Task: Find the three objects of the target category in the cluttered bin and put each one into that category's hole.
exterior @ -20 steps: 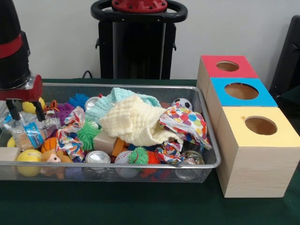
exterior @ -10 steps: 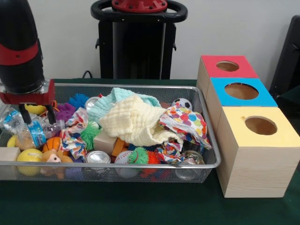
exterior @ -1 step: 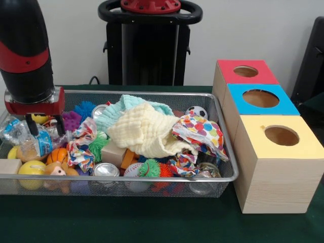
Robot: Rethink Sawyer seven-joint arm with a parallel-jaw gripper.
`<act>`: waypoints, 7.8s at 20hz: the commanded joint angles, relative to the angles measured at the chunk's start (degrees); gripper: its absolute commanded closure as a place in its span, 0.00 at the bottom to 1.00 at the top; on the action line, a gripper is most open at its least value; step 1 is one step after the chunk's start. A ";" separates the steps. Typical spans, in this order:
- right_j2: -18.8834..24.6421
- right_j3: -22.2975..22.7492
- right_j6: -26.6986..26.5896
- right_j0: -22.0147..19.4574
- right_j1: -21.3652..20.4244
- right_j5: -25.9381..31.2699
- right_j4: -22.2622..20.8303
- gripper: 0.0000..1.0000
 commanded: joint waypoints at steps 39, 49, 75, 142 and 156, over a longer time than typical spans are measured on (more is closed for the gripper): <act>2.92 9.33 -9.56 -0.71 0.05 -7.17 -2.35 1.00; 0.93 13.77 -5.94 0.28 -5.73 -1.43 0.14 1.00; -1.65 23.31 1.36 1.80 -13.62 -1.24 3.65 1.00; -22.69 35.88 26.53 33.79 -19.10 -11.28 30.00 1.00; -26.25 39.91 28.79 40.59 -19.98 -14.90 36.36 1.00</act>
